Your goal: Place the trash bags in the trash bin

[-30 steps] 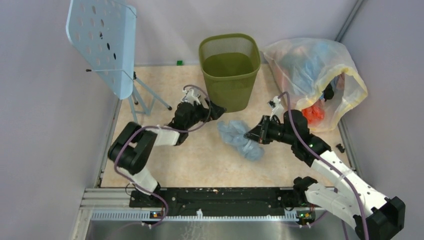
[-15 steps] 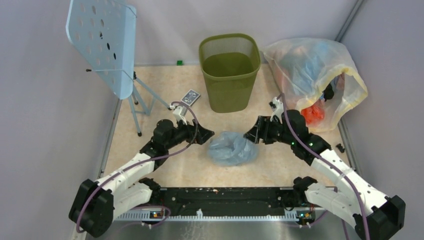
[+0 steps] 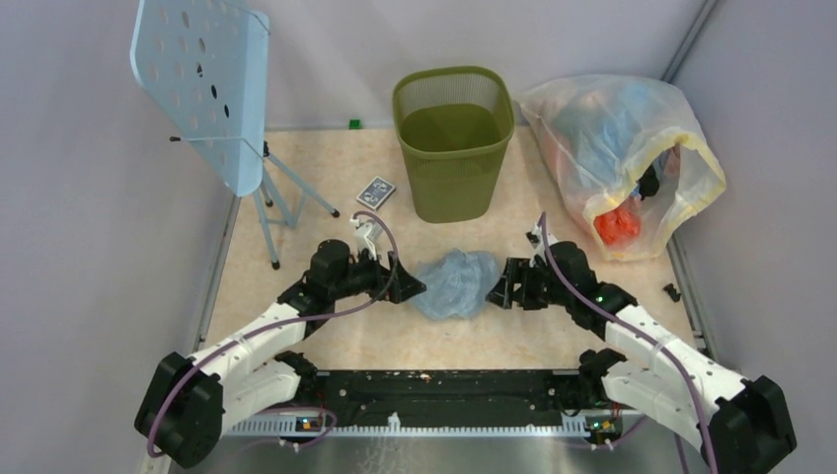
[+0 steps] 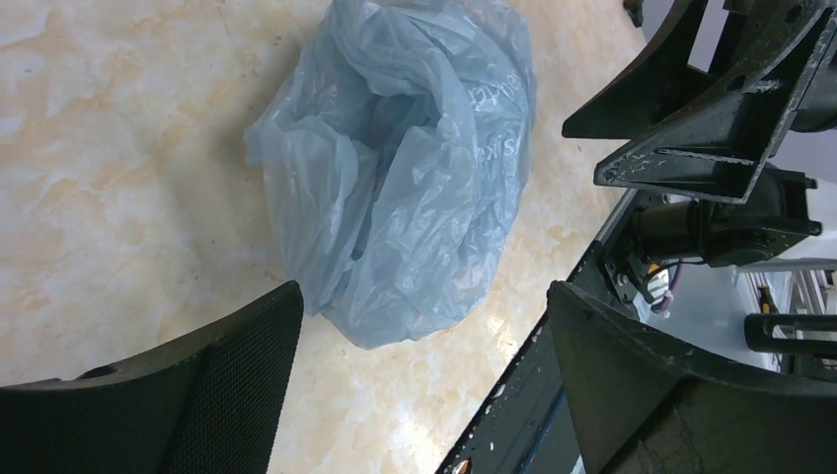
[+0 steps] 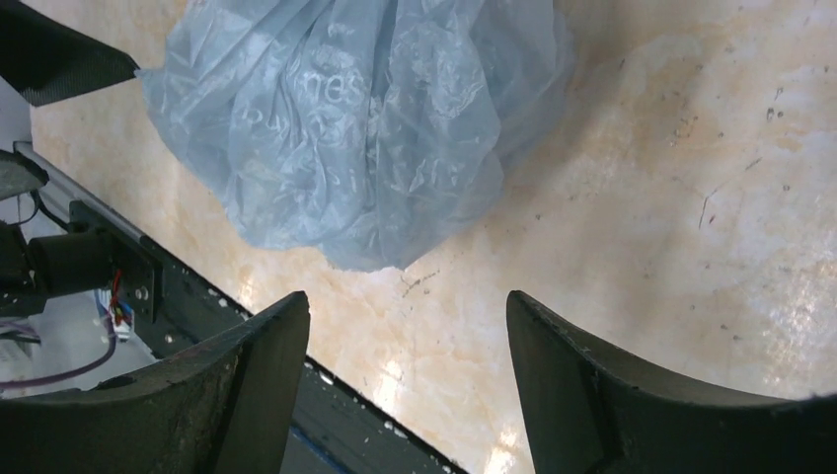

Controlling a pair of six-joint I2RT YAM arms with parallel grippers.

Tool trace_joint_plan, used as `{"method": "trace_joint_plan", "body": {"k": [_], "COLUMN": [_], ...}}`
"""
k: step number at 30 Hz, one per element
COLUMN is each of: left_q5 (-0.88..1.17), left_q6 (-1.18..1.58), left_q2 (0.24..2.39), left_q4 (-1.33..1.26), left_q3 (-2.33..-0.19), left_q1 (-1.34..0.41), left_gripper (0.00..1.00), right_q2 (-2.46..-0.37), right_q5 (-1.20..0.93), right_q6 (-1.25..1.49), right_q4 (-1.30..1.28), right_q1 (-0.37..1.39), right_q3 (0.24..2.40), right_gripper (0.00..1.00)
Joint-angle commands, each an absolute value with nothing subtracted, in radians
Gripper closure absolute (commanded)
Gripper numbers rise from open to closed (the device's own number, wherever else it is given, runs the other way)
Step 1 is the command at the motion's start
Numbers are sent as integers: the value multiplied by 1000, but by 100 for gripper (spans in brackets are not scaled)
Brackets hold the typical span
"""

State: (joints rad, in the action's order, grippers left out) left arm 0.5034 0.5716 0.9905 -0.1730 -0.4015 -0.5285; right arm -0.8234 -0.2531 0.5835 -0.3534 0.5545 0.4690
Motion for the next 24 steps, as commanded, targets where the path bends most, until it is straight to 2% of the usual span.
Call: {"method": "trace_joint_plan", "body": {"k": [1,4,9,13,15,19,24], "left_q5": [434,389,282,228,220,245,317], "left_q6": [563,568,499,416,383,357,390], "left_q2": [956,964,974,1075,1139,1266,1375], "left_q4": [-154,-123,-90,-83,-85,-122,-231], "left_q3": [-424,-441,-489,-556,-591,-627,-613], "left_q1": [-545,-561,-628,-662,-672,-677,-675], "left_gripper": [3,6,8,8,8,9,16], "right_q2": [-876,-940,-1055,-1135,-1146,-1120,-1052], "right_q5": [-221,-203,-211,-233,-254,-265,-292], "right_q6": [582,578,574,574,575,570,550], "right_q4": [-186,-124,-24,37,56,48,2], "right_q1": [563,563,563,562,563,562,563], "right_q3": [464,468,476,487,488,492,504], "right_gripper": [27,29,38,46,61,100,100]}}
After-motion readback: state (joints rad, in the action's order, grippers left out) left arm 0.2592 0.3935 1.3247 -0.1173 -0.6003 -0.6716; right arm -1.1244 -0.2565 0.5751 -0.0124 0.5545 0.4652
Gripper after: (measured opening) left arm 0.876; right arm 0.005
